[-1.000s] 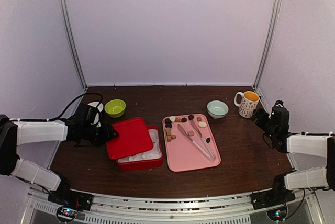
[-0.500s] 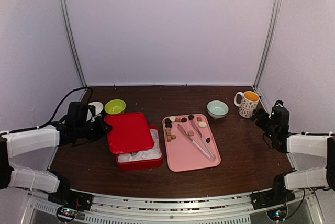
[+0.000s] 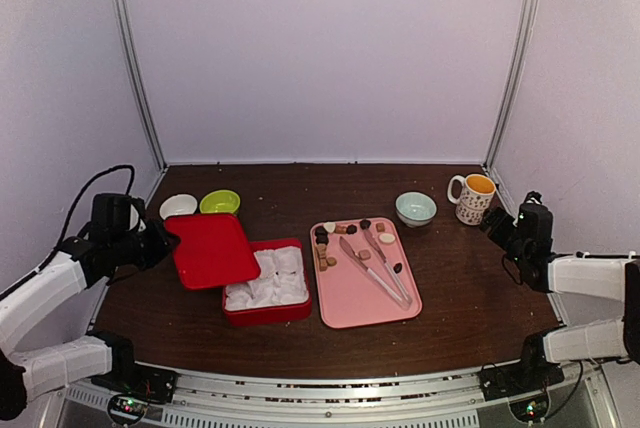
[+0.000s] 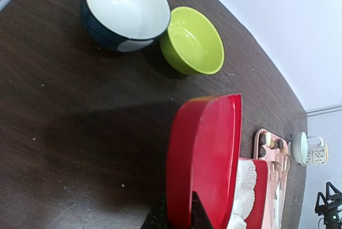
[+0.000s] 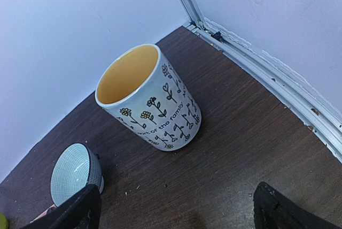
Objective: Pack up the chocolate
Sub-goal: Pick up the box lid from the packing box, then place the box lid at the center of the board.
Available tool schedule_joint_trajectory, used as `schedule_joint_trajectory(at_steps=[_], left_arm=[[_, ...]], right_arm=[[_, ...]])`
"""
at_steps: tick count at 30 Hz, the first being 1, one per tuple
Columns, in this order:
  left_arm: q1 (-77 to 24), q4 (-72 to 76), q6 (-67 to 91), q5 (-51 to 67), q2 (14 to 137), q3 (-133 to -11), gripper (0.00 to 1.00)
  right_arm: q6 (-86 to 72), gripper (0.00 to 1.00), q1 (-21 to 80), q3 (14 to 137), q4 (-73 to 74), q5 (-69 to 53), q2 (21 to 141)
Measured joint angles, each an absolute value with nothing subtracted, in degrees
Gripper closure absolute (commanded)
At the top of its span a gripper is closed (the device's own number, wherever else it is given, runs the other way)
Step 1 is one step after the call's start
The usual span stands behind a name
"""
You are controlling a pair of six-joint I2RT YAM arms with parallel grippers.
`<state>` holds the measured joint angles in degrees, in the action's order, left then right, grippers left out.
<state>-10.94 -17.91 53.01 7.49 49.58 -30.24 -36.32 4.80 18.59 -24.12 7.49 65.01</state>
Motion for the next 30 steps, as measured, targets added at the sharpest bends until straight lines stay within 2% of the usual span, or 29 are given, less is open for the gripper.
schedule_joint_trajectory(at_steps=[9,19,25,30], left_arm=[[-4.05,-29.65,51.59,3.75,38.63,-31.4,1.0],[-2.98,-37.76,57.67,-4.14,22.7,-26.72,1.0],[-2.66,-44.58,60.34,-12.14,19.31,-23.81,1.0],[-2.66,-44.84,64.64,-13.96,15.11,-19.44,1.0]], right_arm=[[-36.29,0.0,4.8,19.51,-23.59,7.42,65.6],[-36.29,0.0,4.8,19.57,-23.29,7.27,65.76],[-36.29,0.0,4.8,19.57,-23.27,7.27,65.91],[-36.29,0.0,4.8,19.57,-23.24,7.27,65.91]])
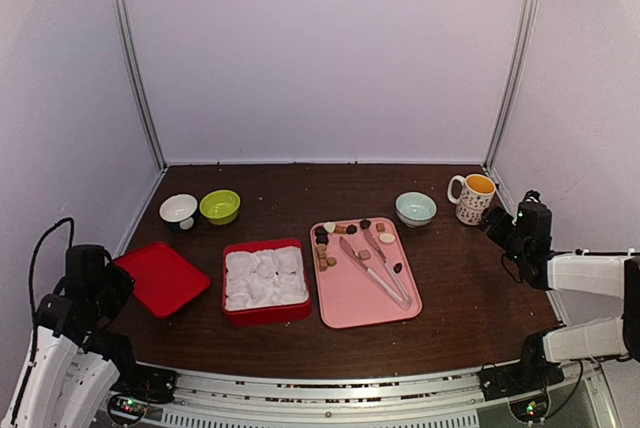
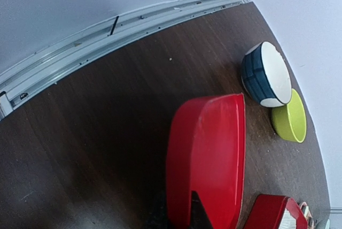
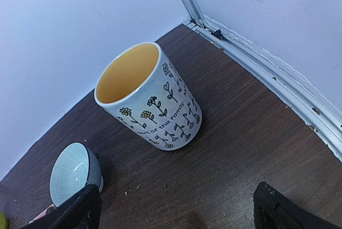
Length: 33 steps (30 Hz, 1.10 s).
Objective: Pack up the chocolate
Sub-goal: Place the box lid at the center of the board.
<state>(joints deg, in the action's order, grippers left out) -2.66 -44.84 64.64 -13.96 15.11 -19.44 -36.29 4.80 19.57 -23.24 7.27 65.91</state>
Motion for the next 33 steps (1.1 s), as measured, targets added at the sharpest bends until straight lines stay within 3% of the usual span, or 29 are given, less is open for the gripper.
schedule_joint_trajectory(at_steps=[10,15,23,27,33], left_arm=[[-2.66,-33.74,69.43,-10.24,14.61,-10.09,1.0],[-2.61,-28.23,69.82,-7.18,18.41,-8.6,0.76],[-2.61,-18.22,67.33,-3.33,32.97,-6.59,0.64],[-2.61,-10.9,65.82,-2.35,41.04,-6.9,0.49],[-2.61,-6.68,62.39,-0.95,56.99,-14.37,0.48]], right_arm=[[-36.29,0.0,4.8,19.57,-23.24,7.27,65.91],[-36.29,0.0,4.8,19.57,-23.27,7.27,65.91],[-36.29,0.0,4.8,19.57,-23.27,7.27,65.91],[-36.27,0.0,4.8,19.57,-23.27,7.27,65.91],[-36.23,0.0,4.8,19.57,-23.31,7.29,65.91]])
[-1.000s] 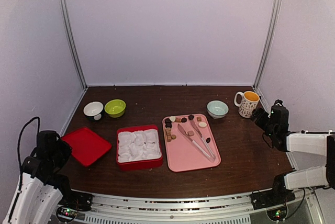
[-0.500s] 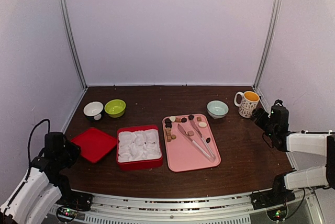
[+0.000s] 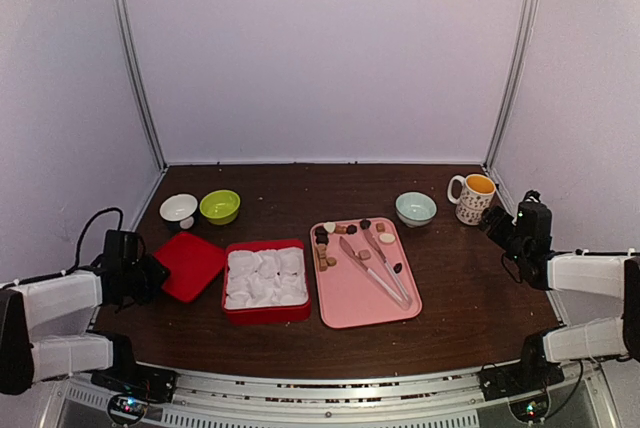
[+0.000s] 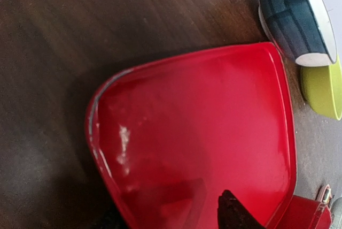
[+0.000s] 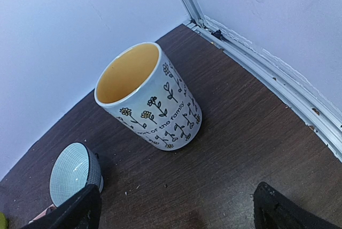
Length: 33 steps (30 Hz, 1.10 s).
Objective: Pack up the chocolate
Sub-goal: Place the box lid at the center of the board.
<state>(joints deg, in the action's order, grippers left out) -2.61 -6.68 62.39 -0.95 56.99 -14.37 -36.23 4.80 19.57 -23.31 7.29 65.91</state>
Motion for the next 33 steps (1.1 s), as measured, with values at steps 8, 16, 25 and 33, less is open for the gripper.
schedule_joint_trajectory(at_steps=[8,16,25,33], left_arm=[[-7.73,-2.07,60.99,0.16,71.13,-22.06,0.55],[-18.92,-7.44,70.0,-3.53,70.22,-23.59,0.5],[-20.27,-20.69,71.64,-9.26,60.55,-23.81,0.08],[-20.32,-28.56,58.48,-18.11,49.63,-31.68,0.02]], right_arm=[[-36.21,0.0,4.8,19.57,-23.31,7.31,65.71],[-36.21,0.0,4.8,19.57,-23.33,7.33,65.43],[-36.18,0.0,4.8,19.57,-23.31,7.31,65.43],[-36.07,0.01,4.8,19.57,-23.33,7.25,65.47]])
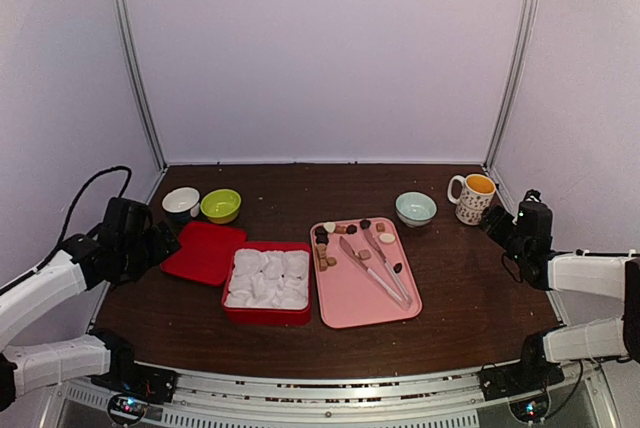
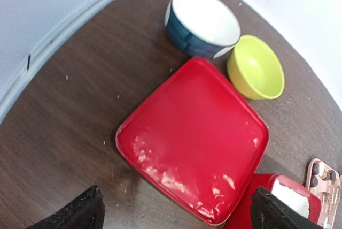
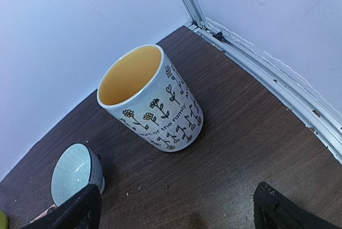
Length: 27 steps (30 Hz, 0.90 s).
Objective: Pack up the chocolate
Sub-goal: Place the box lid at the center of the board, then pick up the clamp from the plate.
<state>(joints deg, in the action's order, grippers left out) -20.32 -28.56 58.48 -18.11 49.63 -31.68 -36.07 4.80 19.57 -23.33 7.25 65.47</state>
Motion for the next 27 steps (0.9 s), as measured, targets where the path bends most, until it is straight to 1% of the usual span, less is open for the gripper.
schedule_joint_trajectory(at_steps=[4,10,13,14,16,19,23,27], left_arm=[[-20.32,-26.68,49.43,-19.35,45.1,-32.71,0.02],[-20.32,-15.66,33.34,-11.49,40.32,-30.7,0.02],[-20.36,-9.21,27.18,-9.74,39.57,-28.18,0.02],[-20.36,-7.35,25.45,-9.76,39.68,-27.35,0.02],[-20.36,-4.71,22.11,-10.04,40.34,-26.06,0.02],[-20.36,-1.72,17.65,-11.29,42.46,-25.43,0.02],[-20.36,3.81,14.79,-15.07,43.57,-23.49,0.02],[-20.25,7.46,13.41,-17.74,43.35,-20.93,0.02]], right_arm=[[-35.86,0.01,4.8,19.57,-23.33,6.83,65.47],[-35.29,0.0,4.8,19.57,-23.33,5.89,65.47],[-34.94,0.0,4.8,19.57,-23.35,5.39,65.47],[-34.83,0.01,4.8,19.57,-23.38,5.06,65.47],[-34.35,0.08,4.8,19.57,-23.66,4.03,65.54],[-32.29,0.09,4.99,19.75,-24.1,-0.03,66.02],[-28.36,0.1,8.82,24.69,-20.05,-4.97,68.84],[-24.84,0.1,15.86,30.52,-15.73,-8.47,70.57]])
